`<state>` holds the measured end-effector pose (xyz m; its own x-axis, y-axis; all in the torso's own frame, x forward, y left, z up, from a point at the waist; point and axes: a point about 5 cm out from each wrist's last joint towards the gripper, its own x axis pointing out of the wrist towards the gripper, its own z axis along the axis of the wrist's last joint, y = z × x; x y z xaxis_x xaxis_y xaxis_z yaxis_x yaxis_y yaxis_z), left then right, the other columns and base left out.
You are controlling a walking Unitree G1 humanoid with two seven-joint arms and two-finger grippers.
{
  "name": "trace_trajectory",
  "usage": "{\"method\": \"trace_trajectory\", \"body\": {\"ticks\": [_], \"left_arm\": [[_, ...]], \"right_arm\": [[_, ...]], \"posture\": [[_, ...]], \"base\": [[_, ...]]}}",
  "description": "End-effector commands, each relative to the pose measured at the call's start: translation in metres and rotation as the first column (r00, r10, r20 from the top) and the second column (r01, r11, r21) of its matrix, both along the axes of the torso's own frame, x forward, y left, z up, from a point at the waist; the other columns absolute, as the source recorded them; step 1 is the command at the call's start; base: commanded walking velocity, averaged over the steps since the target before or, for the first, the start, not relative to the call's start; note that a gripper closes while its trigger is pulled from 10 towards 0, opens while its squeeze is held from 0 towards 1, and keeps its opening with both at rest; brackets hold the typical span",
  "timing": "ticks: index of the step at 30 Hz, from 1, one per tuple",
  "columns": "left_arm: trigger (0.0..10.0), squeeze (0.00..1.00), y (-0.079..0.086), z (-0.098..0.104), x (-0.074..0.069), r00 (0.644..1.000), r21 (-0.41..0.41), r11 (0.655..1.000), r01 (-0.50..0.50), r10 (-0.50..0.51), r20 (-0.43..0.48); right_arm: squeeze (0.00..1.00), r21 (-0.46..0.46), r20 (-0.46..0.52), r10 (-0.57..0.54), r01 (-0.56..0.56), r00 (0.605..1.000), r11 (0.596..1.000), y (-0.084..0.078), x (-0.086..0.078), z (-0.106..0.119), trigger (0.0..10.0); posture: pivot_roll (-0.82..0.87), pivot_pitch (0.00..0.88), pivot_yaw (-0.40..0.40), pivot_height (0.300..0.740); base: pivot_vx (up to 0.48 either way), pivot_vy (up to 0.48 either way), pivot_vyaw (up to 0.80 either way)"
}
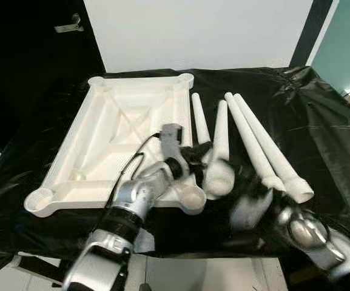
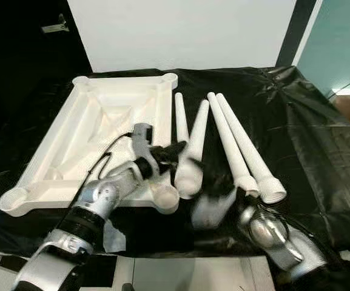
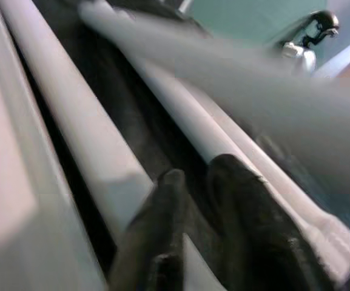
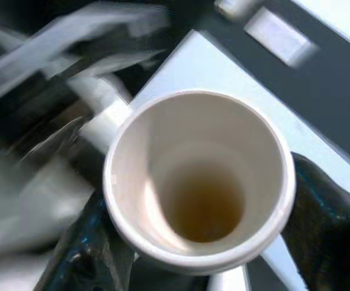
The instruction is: Building children table
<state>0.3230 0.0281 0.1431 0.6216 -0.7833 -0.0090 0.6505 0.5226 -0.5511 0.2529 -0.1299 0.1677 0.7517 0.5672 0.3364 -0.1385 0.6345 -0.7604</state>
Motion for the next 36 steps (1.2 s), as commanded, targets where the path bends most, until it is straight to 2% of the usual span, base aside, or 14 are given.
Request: {"method": "trace_trajectory", "body": {"ticks": [1,2,5,6,7,9,10,14,15,24,26,27,28,36], "left_arm": [[10.0,1.0,-0.007,0.007,-0.015,0.954,-0.127,0.949,0.287,-0.272,0.123],[10.0,1.0,-0.007,0.005,-0.015,0.958,-0.123,0.953,0.275,-0.261,0.12],[10.0,1.0,-0.007,0.005,-0.015,0.958,-0.123,0.953,0.275,-0.261,0.12],[10.0,1.0,-0.007,0.004,-0.014,0.961,-0.117,0.958,0.263,-0.25,0.117],[10.0,0.0,-0.008,0.003,-0.013,0.965,-0.117,0.961,0.25,-0.238,0.111],[10.0,0.0,-0.008,0.002,-0.012,0.967,-0.118,0.963,0.244,-0.232,0.107],[10.0,0.0,-0.008,0.002,-0.012,0.968,-0.119,0.963,0.241,-0.229,0.107],[10.0,0.0,-0.01,0.002,-0.012,0.968,-0.116,0.964,0.239,-0.227,0.107],[10.0,0.0,-0.01,0.001,-0.012,0.968,-0.115,0.964,0.239,-0.227,0.106],[10.0,0.0,-0.016,-0.005,-0.017,0.964,-0.093,0.963,0.255,-0.245,0.105],[10.0,0.0,-0.018,-0.007,-0.019,0.962,-0.09,0.962,0.259,-0.25,0.107],[10.0,0.0,-0.018,-0.007,-0.019,0.962,-0.09,0.962,0.259,-0.25,0.107],[10.0,0.0,-0.019,-0.007,-0.019,0.962,-0.09,0.961,0.26,-0.25,0.107],[10.0,0.0,-0.021,-0.01,-0.02,0.965,-0.088,0.964,0.253,-0.244,0.101]], "right_arm": [[0.84,0.122,-0.101,-0.043,0.055,0.994,0.991,-0.007,0.003,-0.001,10.0],[1.0,0.194,-0.137,-0.057,0.084,0.989,0.977,-0.008,0.002,-0.001,10.0],[1.0,0.194,-0.137,-0.057,0.084,0.989,0.977,-0.008,0.002,-0.001,10.0],[1.0,0.265,-0.179,-0.065,0.112,0.982,0.958,-0.009,0.002,-0.002,10.0],[0.56,0.362,-0.266,-0.053,0.151,0.962,0.92,-0.009,0.001,-0.006,10.0],[0.56,0.421,-0.324,-0.034,0.176,0.945,0.89,-0.009,-0.001,-0.009,10.0],[0.25,0.462,-0.372,-0.009,0.194,0.928,0.865,-0.008,-0.003,-0.012,10.0],[0.25,0.502,-0.481,0.047,0.23,0.875,0.834,-0.007,-0.006,-0.023,10.0],[0.0,0.53,-0.525,0.081,0.251,0.847,0.81,-0.008,-0.008,-0.025,10.0],[0.0,0.64,-0.628,0.08,0.455,0.774,0.62,-0.037,0.006,-0.013,10.0],[0.63,0.648,-0.641,0.079,0.483,0.763,0.589,-0.041,0.011,-0.006,10.0],[0.63,0.648,-0.641,0.079,0.483,0.763,0.589,-0.041,0.011,-0.006,10.0],[1.0,0.645,-0.657,0.074,0.51,0.75,0.569,-0.043,0.014,-0.005,10.0],[1.0,0.619,-0.752,0.124,0.629,0.647,0.47,-0.049,0.029,-0.007,10.0]], "posture": [[-0.11,0.0,0.03,0.74],[-0.11,0.0,0.031,0.74],[-0.11,0.0,0.031,0.74],[-0.11,0.0,0.031,0.74],[-0.12,0.0,0.034,0.74],[-0.12,0.0,0.034,0.74],[-0.13,0.0,0.035,0.74],[-0.13,0.001,0.036,0.74],[-0.14,0.003,0.037,0.74],[-0.16,0.009,0.028,0.74],[-0.16,0.01,0.024,0.74],[-0.16,0.01,0.024,0.74],[-0.16,0.01,0.022,0.74],[-0.15,0.016,0.014,0.74]], "base": [[0.0,0.0,0.0],[0.0,0.0,0.0],[0.0,0.0,0.0],[0.0,0.0,0.0],[0.0,0.0,0.0],[0.0,0.0,0.0],[0.0,0.0,0.0],[0.0,0.0,0.0],[0.0,0.0,0.0],[0.0,0.0,0.0],[0.0,0.0,0.0],[0.0,0.0,0.0],[0.0,0.0,0.0],[0.0,0.0,0.0]]}}
